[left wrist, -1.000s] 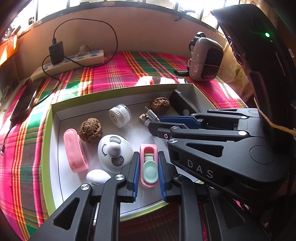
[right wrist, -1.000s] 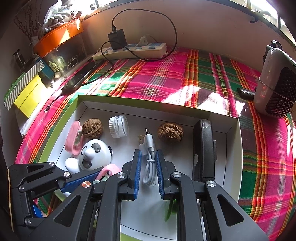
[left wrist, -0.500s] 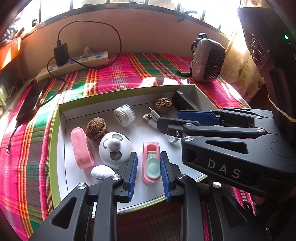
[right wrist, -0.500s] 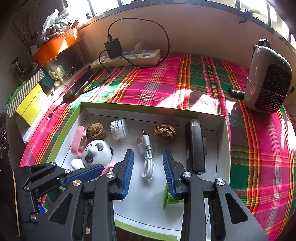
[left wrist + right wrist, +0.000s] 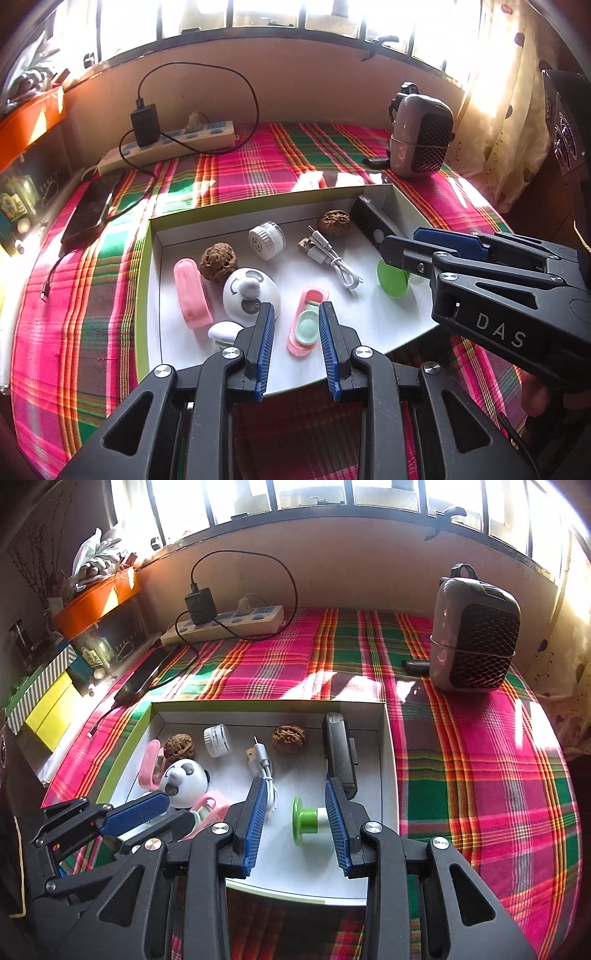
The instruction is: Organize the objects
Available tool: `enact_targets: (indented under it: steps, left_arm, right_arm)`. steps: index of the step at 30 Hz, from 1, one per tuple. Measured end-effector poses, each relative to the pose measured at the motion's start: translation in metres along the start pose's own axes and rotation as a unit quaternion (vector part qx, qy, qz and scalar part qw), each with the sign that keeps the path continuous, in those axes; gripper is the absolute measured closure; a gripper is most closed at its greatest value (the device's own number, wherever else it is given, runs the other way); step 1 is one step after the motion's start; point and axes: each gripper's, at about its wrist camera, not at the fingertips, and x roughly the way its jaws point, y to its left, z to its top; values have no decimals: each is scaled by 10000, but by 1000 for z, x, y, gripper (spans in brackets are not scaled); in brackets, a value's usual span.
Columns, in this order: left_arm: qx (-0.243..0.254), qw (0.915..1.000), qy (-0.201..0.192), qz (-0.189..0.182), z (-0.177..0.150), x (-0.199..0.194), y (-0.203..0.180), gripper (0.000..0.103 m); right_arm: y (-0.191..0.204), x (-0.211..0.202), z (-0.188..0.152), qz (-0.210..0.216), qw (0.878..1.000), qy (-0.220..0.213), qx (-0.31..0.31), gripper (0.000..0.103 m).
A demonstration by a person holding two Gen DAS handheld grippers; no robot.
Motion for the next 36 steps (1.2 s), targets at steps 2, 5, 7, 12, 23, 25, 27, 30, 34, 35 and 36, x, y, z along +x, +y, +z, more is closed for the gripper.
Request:
enact_targets:
  steps: [2,5,7,12,23,25,27,30,34,35,36]
  left_arm:
    - [7,10000,-35,52,-1,-2,-1,80]
    - [-14,9999,-68,132,-4,-7,-2,80]
    - [-46,9998,-86,158,-5,-9,-1,80]
    - [-77,9996,-142,235,-10,-17,-1,80]
    - [-104,9984,-246,508,-26,-36,-4,80]
    - [-110,9983,-245,516,-30,-38,-5,80]
    - [-114,9982,-216,548,-33,-40,-6,80]
    - [-136,9981,-216,558,-39,-45,-7,80]
    - [-163,9978,-156,618,-47,-47,-9,80]
    - [-188,9978,-136,627,-50,-48,-9,80]
    - [-201,9978,-113,628,-52,-48,-9,80]
  right_arm:
    - [-1,-3,-2,-11,10000,-28,34,69]
    - [-1,-6,-5,-17,10000,-39,16,69]
    - [1,-9,-8,-91,9999,-73,-40,69]
    - [4,-17,-13,-142,9997,-174,-88,69]
    - [15,-42,-33,-354,9981,-444,-241,69]
    - [16,-45,-37,-370,9980,-452,-242,69]
    - [18,-48,-42,-384,9980,-438,-248,69]
    - [18,-50,-48,-404,9981,-415,-215,69]
    - [18,-53,-58,-422,9983,-357,-160,69]
    - [19,-53,-60,-419,9985,-336,-146,69]
    - [19,-53,-63,-415,9985,-318,-131,69]
